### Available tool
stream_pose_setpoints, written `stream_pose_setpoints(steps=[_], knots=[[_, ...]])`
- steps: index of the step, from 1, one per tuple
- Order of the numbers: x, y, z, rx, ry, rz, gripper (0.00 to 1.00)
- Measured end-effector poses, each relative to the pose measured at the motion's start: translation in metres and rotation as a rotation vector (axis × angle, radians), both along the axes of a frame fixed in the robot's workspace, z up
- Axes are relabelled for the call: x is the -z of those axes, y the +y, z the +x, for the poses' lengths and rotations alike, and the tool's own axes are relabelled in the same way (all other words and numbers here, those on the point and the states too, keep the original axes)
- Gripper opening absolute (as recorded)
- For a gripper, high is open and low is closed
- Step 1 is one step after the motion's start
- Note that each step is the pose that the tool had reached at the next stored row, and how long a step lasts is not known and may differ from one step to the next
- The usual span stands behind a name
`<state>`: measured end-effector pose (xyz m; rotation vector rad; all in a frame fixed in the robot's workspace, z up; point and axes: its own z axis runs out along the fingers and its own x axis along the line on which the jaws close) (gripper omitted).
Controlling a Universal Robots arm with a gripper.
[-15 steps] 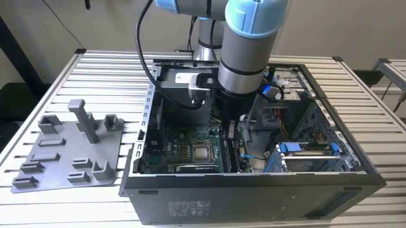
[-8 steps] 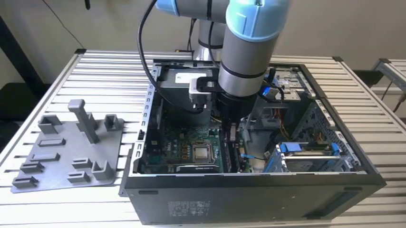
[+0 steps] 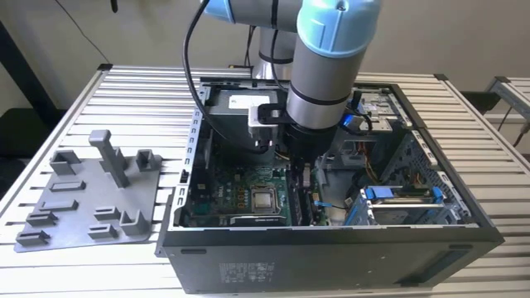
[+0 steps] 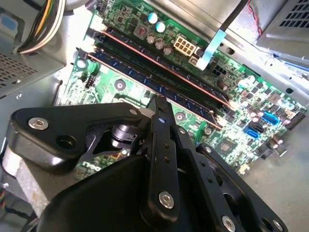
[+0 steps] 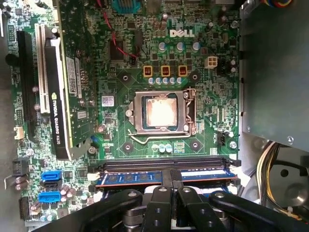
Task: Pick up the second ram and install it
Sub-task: 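Press down the second ram until it locks into place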
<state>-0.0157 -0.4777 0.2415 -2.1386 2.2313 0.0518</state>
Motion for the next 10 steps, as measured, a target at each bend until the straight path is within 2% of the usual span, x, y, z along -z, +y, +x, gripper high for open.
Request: stream_pose_setpoints(steps=[5, 10], knots=[[0.0004, -0.0027, 0.0031, -0.010, 0.0000, 0.0001, 0.11], [0.0006, -0.0029, 0.0033, -0.010, 0.0000, 0.0001, 0.11]])
